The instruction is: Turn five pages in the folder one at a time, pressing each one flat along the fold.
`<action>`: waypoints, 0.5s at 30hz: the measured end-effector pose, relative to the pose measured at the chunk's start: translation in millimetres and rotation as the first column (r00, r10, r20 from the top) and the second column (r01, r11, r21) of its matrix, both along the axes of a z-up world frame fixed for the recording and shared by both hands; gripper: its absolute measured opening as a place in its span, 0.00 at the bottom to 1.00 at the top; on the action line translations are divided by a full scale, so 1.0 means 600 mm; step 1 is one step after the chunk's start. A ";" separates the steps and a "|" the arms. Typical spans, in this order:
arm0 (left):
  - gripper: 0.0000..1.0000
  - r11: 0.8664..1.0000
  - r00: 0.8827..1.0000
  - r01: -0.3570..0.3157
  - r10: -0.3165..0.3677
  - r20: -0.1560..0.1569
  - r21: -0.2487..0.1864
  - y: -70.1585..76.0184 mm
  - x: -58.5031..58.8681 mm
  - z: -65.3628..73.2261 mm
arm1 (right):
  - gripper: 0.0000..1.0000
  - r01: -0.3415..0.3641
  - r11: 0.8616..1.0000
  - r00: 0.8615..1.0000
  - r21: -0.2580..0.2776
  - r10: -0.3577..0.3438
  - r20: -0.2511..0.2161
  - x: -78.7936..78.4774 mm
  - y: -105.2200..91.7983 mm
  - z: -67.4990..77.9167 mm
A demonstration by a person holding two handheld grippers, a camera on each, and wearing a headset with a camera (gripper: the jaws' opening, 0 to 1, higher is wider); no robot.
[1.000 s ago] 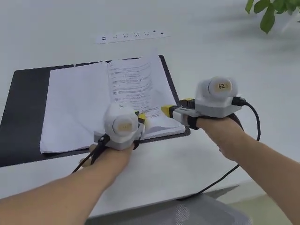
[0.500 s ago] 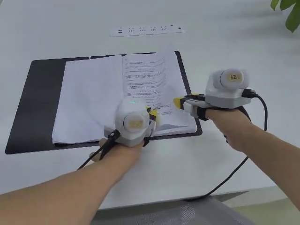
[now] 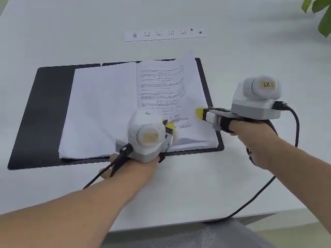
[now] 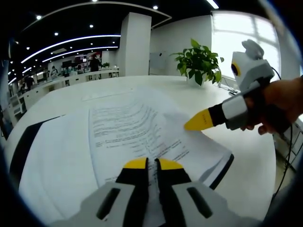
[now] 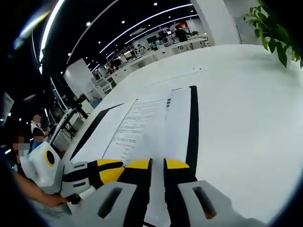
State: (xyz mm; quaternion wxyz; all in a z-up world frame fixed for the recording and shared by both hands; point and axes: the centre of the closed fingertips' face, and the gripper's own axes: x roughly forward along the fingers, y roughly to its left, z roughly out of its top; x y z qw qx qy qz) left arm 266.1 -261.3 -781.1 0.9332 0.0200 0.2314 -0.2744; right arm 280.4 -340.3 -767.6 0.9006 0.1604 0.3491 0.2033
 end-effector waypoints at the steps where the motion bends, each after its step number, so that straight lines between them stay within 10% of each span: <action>1: 0.06 1.000 1.000 0.001 -0.001 -0.001 0.002 0.000 0.000 0.000 | 0.05 0.006 1.000 1.000 0.010 -0.006 -0.002 -0.001 -0.001 0.001; 15: 0.06 1.000 1.000 -0.010 0.009 -0.030 -0.010 -0.001 -0.001 0.004 | 0.00 0.062 0.998 0.998 0.026 -0.062 -0.012 -0.002 0.005 0.015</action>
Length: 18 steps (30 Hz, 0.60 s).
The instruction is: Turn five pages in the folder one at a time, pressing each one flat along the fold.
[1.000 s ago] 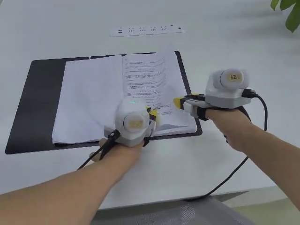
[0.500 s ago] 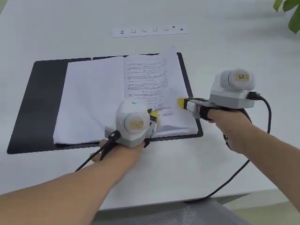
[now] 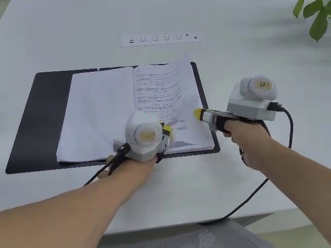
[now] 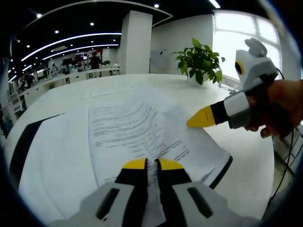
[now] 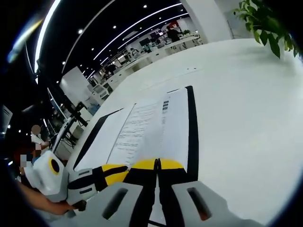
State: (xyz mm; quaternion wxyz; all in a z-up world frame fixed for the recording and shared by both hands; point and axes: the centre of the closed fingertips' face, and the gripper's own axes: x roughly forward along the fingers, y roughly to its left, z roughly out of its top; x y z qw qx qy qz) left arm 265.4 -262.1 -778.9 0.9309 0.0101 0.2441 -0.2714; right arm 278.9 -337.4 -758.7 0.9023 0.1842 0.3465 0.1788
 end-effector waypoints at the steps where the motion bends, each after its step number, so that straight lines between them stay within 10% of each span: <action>1: 0.08 1.000 1.000 0.002 -0.002 -0.005 -0.003 0.000 -0.001 0.001 | 0.00 0.004 1.000 1.000 -0.001 -0.004 0.004 0.000 0.000 0.002; 8: 0.15 0.997 0.999 0.049 -0.048 -0.026 0.061 0.023 -0.033 0.009 | 0.00 0.024 1.000 1.000 0.010 -0.024 0.008 -0.006 0.001 0.016; 18: 0.22 1.000 1.000 0.024 -0.024 0.018 -0.002 0.092 -0.065 0.071 | 0.00 0.054 0.997 0.998 0.049 -0.055 0.030 -0.016 0.022 0.066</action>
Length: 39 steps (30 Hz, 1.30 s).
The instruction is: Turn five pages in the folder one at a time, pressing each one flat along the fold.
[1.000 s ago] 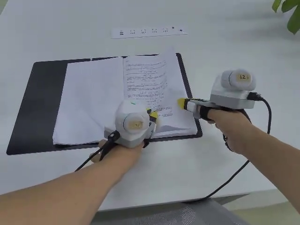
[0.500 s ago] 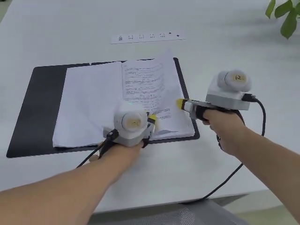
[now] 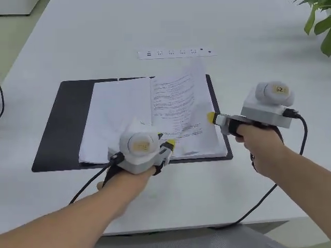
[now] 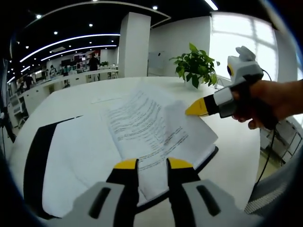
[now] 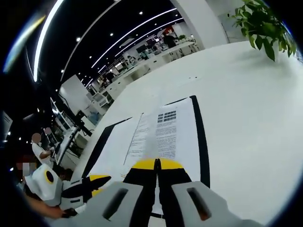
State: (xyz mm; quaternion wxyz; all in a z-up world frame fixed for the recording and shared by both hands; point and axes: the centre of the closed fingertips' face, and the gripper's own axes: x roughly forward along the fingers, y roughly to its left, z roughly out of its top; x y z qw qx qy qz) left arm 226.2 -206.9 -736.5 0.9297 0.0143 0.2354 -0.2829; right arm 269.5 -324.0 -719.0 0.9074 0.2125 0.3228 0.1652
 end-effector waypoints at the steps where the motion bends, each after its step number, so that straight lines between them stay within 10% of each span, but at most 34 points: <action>1: 0.22 1.000 1.000 -0.005 0.005 0.007 -0.003 0.010 -0.002 0.009 | 0.00 -0.002 1.000 1.000 0.007 0.002 0.004 0.000 0.006 0.008; 21: 0.25 0.992 0.982 -0.109 0.117 0.147 -0.064 0.209 -0.028 0.135 | 0.00 -0.021 0.982 1.000 0.189 0.023 -0.008 -0.029 0.200 0.127; 39: 0.23 0.974 0.957 -0.216 0.224 0.183 -0.066 0.355 -0.060 0.156 | 0.00 -0.122 0.980 0.989 0.156 0.133 -0.059 -0.023 0.383 0.096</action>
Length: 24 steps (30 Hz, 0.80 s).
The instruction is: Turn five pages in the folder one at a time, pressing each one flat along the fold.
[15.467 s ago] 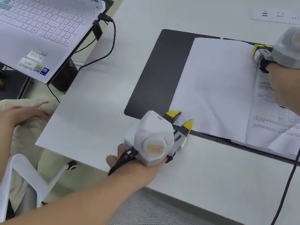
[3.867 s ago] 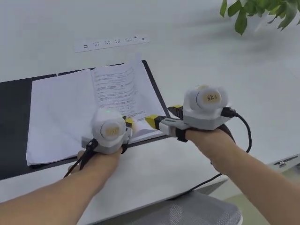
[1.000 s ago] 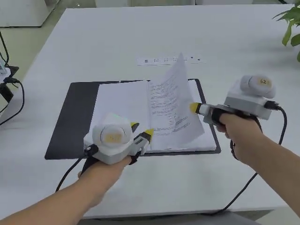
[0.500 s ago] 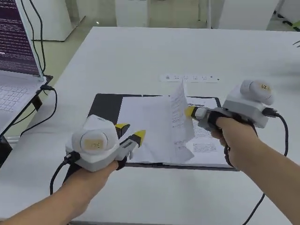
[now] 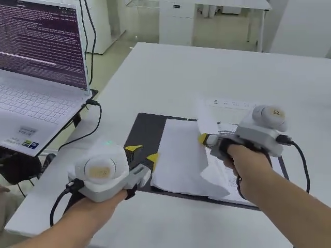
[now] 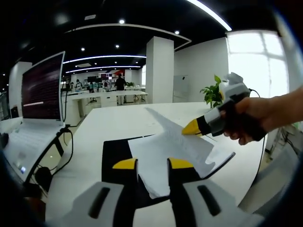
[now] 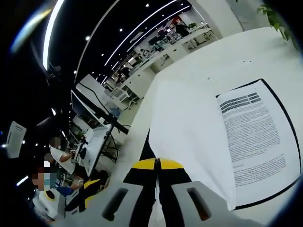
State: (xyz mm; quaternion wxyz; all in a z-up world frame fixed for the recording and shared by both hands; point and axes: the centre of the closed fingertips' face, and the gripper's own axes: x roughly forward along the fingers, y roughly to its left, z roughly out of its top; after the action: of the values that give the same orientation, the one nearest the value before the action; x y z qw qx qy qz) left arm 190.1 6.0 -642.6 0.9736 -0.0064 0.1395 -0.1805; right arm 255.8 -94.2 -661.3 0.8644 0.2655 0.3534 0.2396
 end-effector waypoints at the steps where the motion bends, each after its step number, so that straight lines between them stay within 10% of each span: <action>1: 0.23 1.000 1.000 -0.005 0.004 -0.002 -0.003 0.004 -0.002 -0.001 | 0.00 -0.002 1.000 1.000 -0.008 0.002 -0.011 0.007 0.007 -0.010; 24: 0.22 0.998 0.998 -0.043 0.041 -0.048 -0.037 0.036 -0.013 -0.038 | 0.00 -0.013 0.996 0.979 -0.090 -0.005 -0.201 0.042 0.113 -0.160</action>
State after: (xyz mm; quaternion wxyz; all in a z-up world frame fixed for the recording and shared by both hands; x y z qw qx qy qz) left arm 182.4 27.3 -665.4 0.9733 -0.0319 0.1589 -0.1625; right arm 281.0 -26.5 -757.6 0.8349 0.2483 0.4502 0.1968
